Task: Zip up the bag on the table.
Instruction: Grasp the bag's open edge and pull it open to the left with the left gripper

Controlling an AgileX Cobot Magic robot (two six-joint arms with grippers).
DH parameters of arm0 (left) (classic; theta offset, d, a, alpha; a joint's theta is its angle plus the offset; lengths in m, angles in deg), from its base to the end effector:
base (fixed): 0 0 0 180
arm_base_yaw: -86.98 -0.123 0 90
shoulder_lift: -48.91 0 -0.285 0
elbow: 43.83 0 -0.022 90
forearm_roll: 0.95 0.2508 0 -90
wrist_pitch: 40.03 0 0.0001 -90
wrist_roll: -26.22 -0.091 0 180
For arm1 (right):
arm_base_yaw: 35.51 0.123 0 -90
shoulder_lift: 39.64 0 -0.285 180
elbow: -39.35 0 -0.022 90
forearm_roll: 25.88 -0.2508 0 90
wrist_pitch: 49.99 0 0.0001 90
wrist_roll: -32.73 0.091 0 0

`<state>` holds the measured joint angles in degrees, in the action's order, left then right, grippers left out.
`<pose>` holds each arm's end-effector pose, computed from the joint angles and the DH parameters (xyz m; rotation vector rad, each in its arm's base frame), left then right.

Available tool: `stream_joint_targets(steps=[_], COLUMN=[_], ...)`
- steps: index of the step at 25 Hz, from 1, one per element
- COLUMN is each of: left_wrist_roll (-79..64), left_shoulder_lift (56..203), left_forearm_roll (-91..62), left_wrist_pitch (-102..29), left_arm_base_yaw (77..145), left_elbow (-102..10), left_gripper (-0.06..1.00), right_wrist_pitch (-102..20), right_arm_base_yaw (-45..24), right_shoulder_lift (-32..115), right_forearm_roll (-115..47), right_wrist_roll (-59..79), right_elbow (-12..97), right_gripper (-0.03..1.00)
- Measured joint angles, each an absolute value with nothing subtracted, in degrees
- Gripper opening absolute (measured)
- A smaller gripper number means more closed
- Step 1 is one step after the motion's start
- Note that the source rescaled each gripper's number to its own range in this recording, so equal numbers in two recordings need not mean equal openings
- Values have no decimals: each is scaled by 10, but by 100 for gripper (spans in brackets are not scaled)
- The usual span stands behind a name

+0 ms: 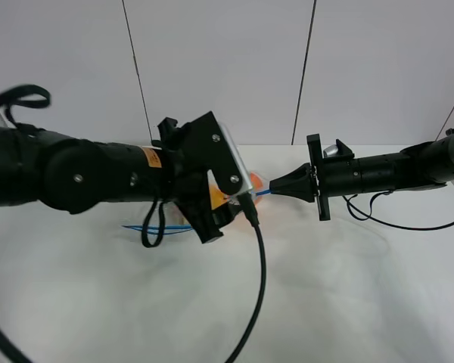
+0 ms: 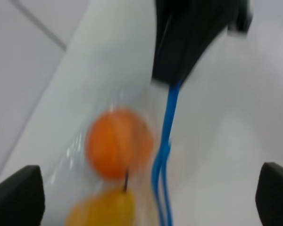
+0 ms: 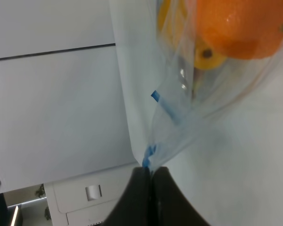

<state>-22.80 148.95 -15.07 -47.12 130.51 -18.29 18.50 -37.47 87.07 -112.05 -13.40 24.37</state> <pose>0.2529 -0.2365 0.2318 1.2971 1.6158 -0.0602 0.3620 0.0722 0.1387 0.3419 2.4565 1.7613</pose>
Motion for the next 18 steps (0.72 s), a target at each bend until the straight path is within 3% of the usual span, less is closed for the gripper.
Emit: stream_joint_targets(steps=[16, 18], left_wrist_roll=[-207, -207], left_shoulder_lift=[1694, 1704], left_forearm_roll=[-153, -153], left_wrist_pitch=[-760, -781], left_arm_base_yaw=[1327, 1327], left_elbow=[-184, -184], left_gripper=[100, 96], right_wrist_pitch=[185, 185], right_arm_base_yaw=[-375, -375], right_shoulder_lift=[871, 871], right_forearm_roll=[-1120, -1120], right_wrist_roll=[-130, -130], right_elbow=[244, 244], right_gripper=[0, 0])
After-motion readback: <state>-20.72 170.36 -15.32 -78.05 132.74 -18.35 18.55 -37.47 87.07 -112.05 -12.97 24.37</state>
